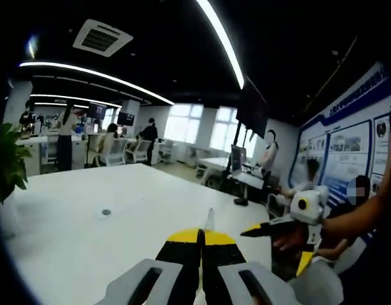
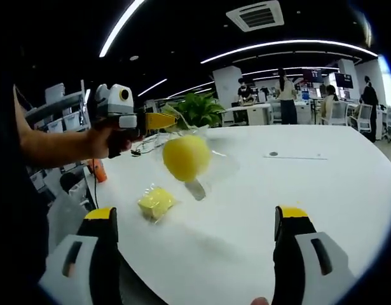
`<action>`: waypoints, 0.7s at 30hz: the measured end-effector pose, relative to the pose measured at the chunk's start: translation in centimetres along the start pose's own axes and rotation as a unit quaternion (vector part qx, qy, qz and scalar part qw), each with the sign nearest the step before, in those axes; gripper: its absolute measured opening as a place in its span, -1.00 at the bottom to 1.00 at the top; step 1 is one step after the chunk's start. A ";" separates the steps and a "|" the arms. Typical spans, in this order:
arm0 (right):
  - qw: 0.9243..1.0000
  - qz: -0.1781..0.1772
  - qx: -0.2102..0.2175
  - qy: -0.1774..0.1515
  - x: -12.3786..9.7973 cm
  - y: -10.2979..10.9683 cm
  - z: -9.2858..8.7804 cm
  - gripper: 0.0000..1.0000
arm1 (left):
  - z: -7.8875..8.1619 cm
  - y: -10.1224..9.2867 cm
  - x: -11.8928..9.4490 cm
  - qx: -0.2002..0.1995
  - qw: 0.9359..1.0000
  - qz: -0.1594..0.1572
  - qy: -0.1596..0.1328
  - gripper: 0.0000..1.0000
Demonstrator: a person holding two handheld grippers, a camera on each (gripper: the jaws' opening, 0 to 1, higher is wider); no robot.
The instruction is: Compare the silicone blocks by pressing each to a similar depth, holding the contact briefly, and releasing to observe deformation and rebound differences across the visible hardness samples.
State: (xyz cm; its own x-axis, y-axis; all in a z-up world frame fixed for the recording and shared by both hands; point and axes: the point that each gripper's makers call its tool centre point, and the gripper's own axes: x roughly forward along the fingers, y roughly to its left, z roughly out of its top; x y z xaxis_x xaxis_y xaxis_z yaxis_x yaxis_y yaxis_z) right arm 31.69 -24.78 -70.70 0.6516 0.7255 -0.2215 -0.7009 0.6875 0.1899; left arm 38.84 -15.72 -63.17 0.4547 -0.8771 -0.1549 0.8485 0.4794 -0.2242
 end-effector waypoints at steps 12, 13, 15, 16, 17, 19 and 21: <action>0.996 0.052 0.029 -0.067 2.7 -0.5 2.2 0.92 | 2.7 -2.5 -1.0 -0.010 0.999 -0.030 -0.028 -1.00; 0.996 0.053 0.023 -0.069 3.1 -0.6 2.3 0.91 | 2.9 -2.7 -1.0 -0.010 0.999 -0.031 -0.030 -1.00; 0.996 0.061 0.023 -0.067 3.9 -0.5 2.5 0.86 | 3.4 -3.1 -1.1 -0.011 0.999 -0.038 -0.034 -1.00; 0.995 0.065 0.024 -0.071 4.0 -0.4 2.7 0.83 | 3.6 -3.3 -1.1 -0.012 0.998 -0.040 -0.038 -1.00; 0.994 0.073 0.032 -0.078 4.2 -0.1 3.1 0.82 | 3.7 -3.3 -1.1 -0.013 0.998 -0.040 -0.040 -1.00; 0.989 0.094 0.046 -0.105 4.4 0.6 4.3 0.78 | 3.9 -3.9 -1.0 -0.019 0.998 -0.049 -0.047 -1.00; 0.988 0.103 0.041 -0.109 4.6 1.1 4.6 0.66 | 4.0 -4.4 -1.0 -0.020 0.997 -0.055 -0.048 -1.00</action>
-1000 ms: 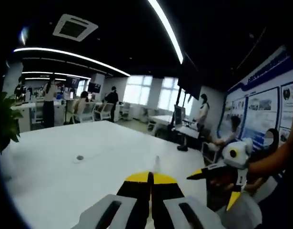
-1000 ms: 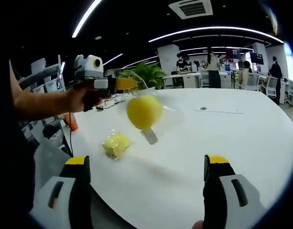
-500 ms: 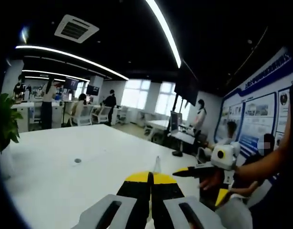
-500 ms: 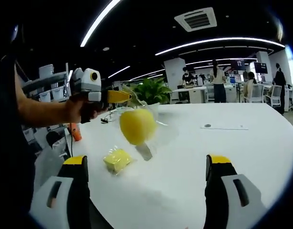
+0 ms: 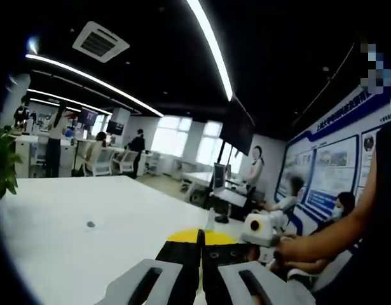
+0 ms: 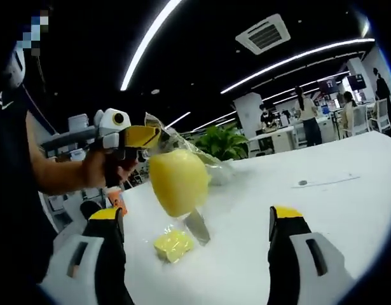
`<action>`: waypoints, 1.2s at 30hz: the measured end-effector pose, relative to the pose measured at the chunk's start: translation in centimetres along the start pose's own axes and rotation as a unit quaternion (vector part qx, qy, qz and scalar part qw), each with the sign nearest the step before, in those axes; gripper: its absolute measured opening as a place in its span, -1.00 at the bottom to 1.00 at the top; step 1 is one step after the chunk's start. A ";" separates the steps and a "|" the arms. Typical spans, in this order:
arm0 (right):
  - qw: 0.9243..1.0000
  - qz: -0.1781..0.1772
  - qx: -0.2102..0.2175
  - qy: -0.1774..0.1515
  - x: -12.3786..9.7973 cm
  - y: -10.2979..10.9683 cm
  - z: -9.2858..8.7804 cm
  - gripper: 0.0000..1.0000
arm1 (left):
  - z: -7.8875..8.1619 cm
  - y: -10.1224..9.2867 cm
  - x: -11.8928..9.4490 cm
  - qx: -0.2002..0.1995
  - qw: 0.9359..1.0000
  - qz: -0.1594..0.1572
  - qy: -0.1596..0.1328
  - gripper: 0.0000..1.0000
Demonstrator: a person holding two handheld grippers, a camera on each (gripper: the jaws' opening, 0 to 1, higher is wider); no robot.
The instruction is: Compare the silicone blocks by pressing each to a similar depth, holding the contact briefly, and releasing to observe deformation and rebound differences across the visible hardness samples.
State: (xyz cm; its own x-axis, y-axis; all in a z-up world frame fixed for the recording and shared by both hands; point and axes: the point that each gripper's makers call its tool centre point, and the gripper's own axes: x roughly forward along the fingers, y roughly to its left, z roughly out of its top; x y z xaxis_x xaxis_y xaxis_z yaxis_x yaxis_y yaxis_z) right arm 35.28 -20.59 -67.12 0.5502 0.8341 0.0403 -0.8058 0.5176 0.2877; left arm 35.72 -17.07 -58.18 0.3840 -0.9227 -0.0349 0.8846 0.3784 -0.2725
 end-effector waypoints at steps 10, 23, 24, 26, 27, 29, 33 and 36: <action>0.998 0.046 0.017 -0.043 1.1 1.7 1.7 0.16 | -0.2 -1.8 -0.1 -0.015 1.000 -0.022 0.002 -1.00; 0.994 0.084 0.045 -0.056 1.8 3.5 1.6 -0.16 | 0.7 -3.0 0.1 -0.008 0.999 -0.037 -0.003 -1.00; 0.994 0.086 0.042 -0.057 1.8 3.5 1.6 -0.22 | 0.8 -3.0 0.1 -0.008 0.999 -0.037 -0.004 -1.00; 0.993 0.095 0.047 -0.057 1.8 3.9 1.7 -0.36 | 0.9 -2.9 0.0 -0.009 0.999 -0.036 -0.006 -1.00; 0.992 0.097 0.048 -0.058 1.8 4.0 1.8 -0.38 | 1.1 -2.8 -0.2 -0.009 0.999 -0.035 -0.008 -1.00; 0.993 0.094 0.040 -0.059 1.7 4.2 2.0 -0.40 | 1.2 -2.8 -0.4 -0.008 0.999 -0.034 -0.010 -1.00; 0.994 0.097 0.031 -0.045 1.7 4.7 2.1 -0.50 | 1.2 -2.4 -1.2 -0.004 1.000 -0.028 -0.010 -1.00; 0.994 0.102 0.029 -0.023 1.8 5.2 2.2 -0.57 | 1.2 -2.2 -1.7 -0.006 1.000 -0.026 -0.012 -1.00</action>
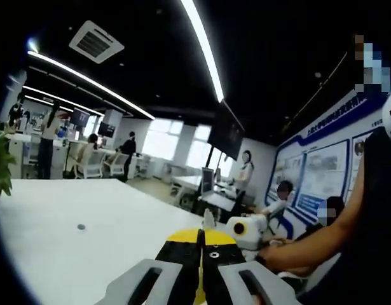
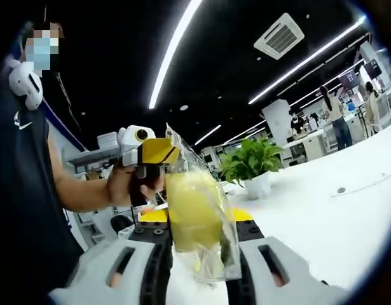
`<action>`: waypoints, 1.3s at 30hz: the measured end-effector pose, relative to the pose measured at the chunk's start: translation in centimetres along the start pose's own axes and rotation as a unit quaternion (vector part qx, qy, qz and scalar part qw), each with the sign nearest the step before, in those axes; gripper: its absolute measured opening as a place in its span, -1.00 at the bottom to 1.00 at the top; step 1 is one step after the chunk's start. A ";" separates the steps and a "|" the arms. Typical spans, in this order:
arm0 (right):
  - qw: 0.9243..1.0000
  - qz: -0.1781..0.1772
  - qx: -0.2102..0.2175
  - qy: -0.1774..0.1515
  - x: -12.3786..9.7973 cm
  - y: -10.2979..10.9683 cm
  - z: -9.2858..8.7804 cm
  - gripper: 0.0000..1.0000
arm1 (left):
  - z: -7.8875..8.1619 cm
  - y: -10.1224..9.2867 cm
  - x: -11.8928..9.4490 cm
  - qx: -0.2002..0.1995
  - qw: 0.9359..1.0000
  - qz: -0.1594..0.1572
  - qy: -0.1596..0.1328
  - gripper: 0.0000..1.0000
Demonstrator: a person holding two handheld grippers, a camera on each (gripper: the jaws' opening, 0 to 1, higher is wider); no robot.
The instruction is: Compare the silicone blocks by pressing each to a similar depth, holding the contact briefly, and releasing to observe deformation and rebound differences across the visible hardness samples.
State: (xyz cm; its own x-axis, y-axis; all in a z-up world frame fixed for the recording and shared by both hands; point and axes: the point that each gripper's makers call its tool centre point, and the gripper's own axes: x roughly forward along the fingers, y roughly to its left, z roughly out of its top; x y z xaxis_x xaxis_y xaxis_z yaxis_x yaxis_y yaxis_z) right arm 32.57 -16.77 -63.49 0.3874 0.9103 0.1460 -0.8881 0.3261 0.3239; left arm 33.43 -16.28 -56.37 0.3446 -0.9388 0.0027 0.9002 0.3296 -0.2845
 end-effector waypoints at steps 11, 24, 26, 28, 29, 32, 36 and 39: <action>0.998 0.013 -0.003 0.065 -0.4 0.7 -0.5 -0.72 | -0.7 -0.3 -0.6 0.002 1.000 -0.006 -0.004 -1.00; 0.995 0.035 0.005 0.096 -0.2 2.0 -0.8 -0.80 | -1.3 -1.0 -0.1 0.003 1.000 -0.011 -0.013 -0.90; 0.995 0.036 0.004 0.095 -0.2 2.0 -0.7 -0.80 | -1.2 -1.1 -0.1 0.004 1.000 -0.014 -0.015 -0.90; 0.994 0.039 0.008 0.097 -0.2 2.1 -0.7 -0.81 | -1.2 -1.1 -0.2 0.011 1.000 -0.014 -0.015 -0.91; 0.994 0.040 0.009 0.099 -0.2 2.2 -0.7 -0.81 | -1.2 -1.2 -0.2 0.010 1.000 -0.015 -0.015 -0.91; 0.993 0.045 0.006 0.107 -0.1 2.3 -0.8 -0.82 | -1.3 -1.2 -0.4 -0.007 1.000 -0.019 -0.010 -0.96; 0.992 0.048 0.011 0.117 -0.1 2.5 -1.1 -0.82 | -1.6 -1.1 -0.7 -0.035 0.999 -0.023 -0.007 -0.97; 0.990 0.051 0.015 0.132 -0.2 2.6 -1.6 -0.83 | -2.2 -1.3 -0.9 -0.005 1.000 -0.028 -0.005 -0.96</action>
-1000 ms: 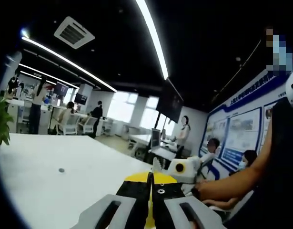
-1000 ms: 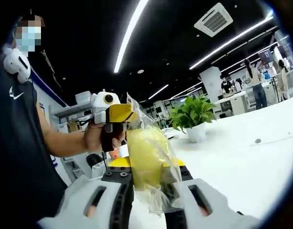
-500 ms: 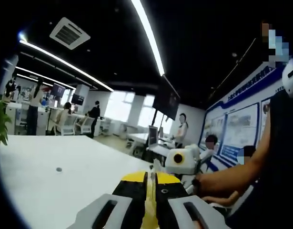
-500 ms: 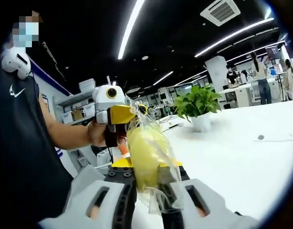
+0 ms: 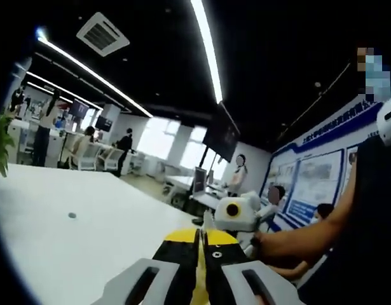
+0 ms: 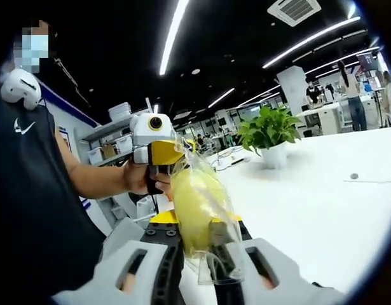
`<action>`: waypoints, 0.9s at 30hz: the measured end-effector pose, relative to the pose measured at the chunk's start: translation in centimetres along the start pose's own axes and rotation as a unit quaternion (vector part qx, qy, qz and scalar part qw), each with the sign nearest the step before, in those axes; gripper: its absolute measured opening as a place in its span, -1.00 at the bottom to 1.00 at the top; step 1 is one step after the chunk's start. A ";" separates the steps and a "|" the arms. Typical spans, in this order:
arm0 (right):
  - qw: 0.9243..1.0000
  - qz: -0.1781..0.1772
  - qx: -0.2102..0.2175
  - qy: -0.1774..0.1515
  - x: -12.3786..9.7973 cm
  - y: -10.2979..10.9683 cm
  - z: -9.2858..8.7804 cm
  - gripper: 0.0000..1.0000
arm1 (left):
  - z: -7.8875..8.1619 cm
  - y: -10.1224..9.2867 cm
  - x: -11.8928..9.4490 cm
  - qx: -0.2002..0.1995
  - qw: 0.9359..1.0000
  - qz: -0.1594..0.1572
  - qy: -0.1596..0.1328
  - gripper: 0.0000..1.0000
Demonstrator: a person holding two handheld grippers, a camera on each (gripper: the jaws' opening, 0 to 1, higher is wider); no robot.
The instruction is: Compare the silicone blocks by pressing each to a similar depth, holding the contact briefly, and releasing to observe deformation and rebound differences across the visible hardness samples.
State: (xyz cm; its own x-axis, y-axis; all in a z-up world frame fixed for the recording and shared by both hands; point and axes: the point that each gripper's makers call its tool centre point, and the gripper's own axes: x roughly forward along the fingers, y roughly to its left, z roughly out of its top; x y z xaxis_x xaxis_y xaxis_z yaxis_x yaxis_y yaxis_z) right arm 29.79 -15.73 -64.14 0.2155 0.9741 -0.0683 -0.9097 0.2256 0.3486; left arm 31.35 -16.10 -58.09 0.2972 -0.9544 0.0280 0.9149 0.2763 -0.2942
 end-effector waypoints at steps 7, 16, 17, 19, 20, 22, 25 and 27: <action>1.000 -0.004 0.018 0.010 0.1 -0.3 -0.5 -0.84 | -0.3 0.6 0.0 -0.037 0.999 0.011 -0.002 -0.97; 1.000 -0.005 0.017 0.017 0.0 -0.3 -0.7 -0.88 | -0.6 0.6 0.1 -0.017 1.000 0.013 0.003 -0.97; 1.000 -0.002 0.022 0.017 0.0 -0.3 -0.8 -0.88 | -0.6 0.6 0.1 -0.017 1.000 0.011 0.001 -0.97; 1.000 0.000 0.025 0.019 0.0 -0.2 -0.8 -0.88 | -0.7 0.7 0.1 -0.018 1.000 0.012 0.002 -0.96; 1.000 0.000 0.022 0.020 0.0 -0.2 -0.8 -0.88 | -0.7 0.6 0.1 -0.018 1.000 0.011 0.002 -0.96; 1.000 0.001 0.021 0.017 0.0 -0.1 -0.6 -0.88 | -0.5 0.2 0.0 -0.007 1.000 0.005 -0.007 -0.98; 1.000 -0.003 0.024 0.020 0.2 -0.4 -0.7 -0.87 | -0.6 0.9 0.1 -0.020 1.000 0.022 -0.005 -1.00; 0.999 -0.005 0.026 0.021 0.2 -0.5 -0.7 -0.87 | -0.7 1.2 0.2 -0.032 0.999 0.021 -0.006 -1.00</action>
State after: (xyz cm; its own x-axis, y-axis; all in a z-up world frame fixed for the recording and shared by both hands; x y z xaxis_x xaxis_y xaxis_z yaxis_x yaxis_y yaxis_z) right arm 30.02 -15.64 -65.01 0.2088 0.9716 -0.1114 -0.8876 0.2361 0.3956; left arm 32.29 -16.05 -59.07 0.3378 -0.9409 0.0257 0.8826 0.3072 -0.3558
